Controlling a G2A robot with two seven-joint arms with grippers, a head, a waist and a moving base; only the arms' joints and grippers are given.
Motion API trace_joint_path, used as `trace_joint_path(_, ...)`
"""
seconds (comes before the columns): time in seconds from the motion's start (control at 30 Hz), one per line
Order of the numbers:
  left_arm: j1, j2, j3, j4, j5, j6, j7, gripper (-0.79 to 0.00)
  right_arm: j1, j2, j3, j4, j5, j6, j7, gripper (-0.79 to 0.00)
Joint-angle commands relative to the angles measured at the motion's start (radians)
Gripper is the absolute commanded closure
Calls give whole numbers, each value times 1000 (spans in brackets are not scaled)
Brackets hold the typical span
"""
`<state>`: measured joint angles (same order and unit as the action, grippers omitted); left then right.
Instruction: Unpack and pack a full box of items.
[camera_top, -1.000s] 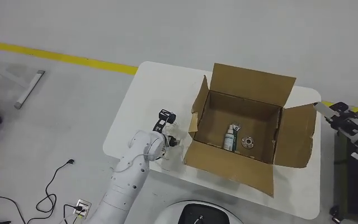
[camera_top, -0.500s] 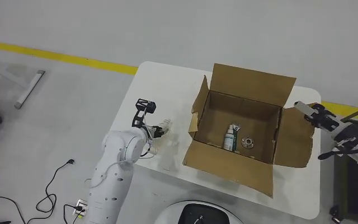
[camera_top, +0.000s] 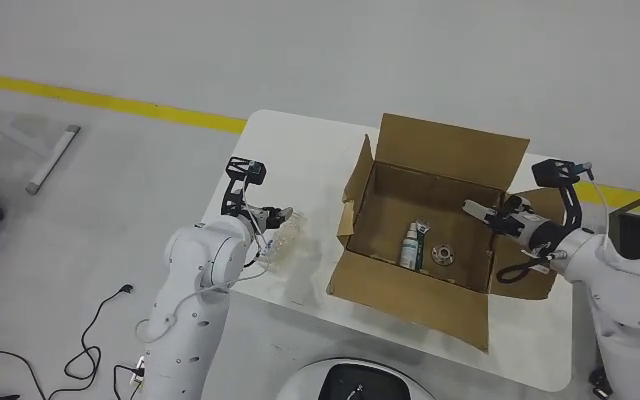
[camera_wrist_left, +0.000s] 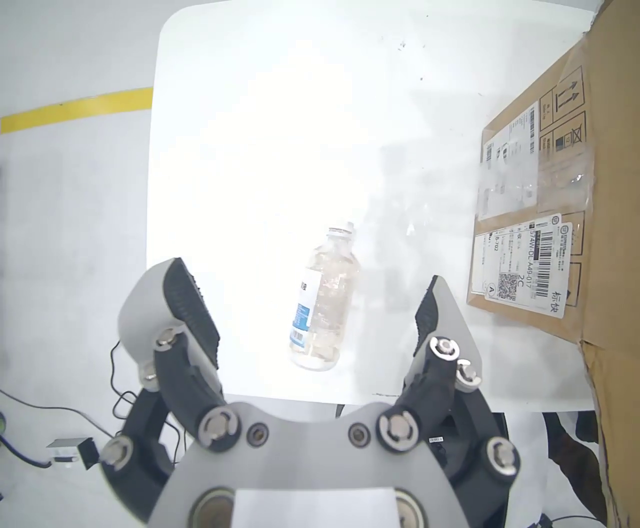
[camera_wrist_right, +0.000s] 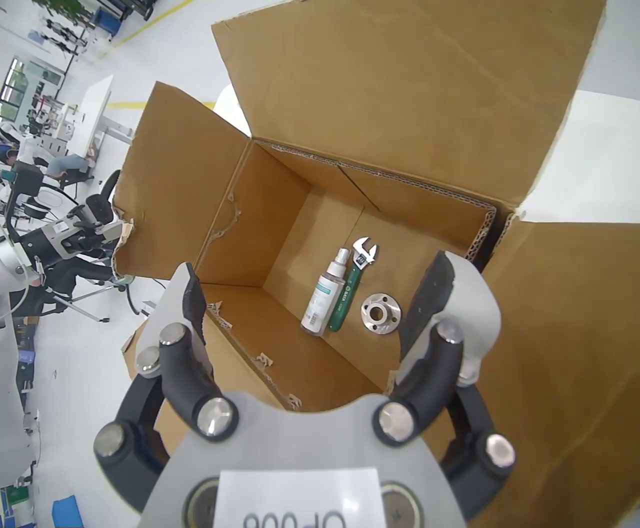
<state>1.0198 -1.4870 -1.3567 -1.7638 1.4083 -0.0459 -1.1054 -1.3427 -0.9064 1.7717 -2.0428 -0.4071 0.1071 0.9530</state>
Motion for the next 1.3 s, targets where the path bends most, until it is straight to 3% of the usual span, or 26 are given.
trace_joint_path(0.0,0,0,0,0,0,0,0,-785,0,0,0,0,0,0,0,-785)
trace_joint_path(0.27,0,0,0,0,0,0,0,-785,-24,-6,-51,-15,-30,36,-62,-785)
trace_joint_path(0.53,0,0,0,0,0,0,0,-785,110,-27,-347,-8,-274,405,-80,-785)
trace_joint_path(0.63,0,0,0,0,0,0,0,-785,207,-47,-500,53,-385,549,-93,-785)
trace_joint_path(0.8,0,0,0,0,0,0,0,-785,341,-91,-695,188,-460,684,-130,-785)
trace_joint_path(1.17,0,0,0,0,0,0,0,-785,341,-91,-695,188,-460,684,-130,-785)
trace_joint_path(1.27,0,0,0,0,0,0,0,-785,325,-95,-712,206,-455,620,-153,-785)
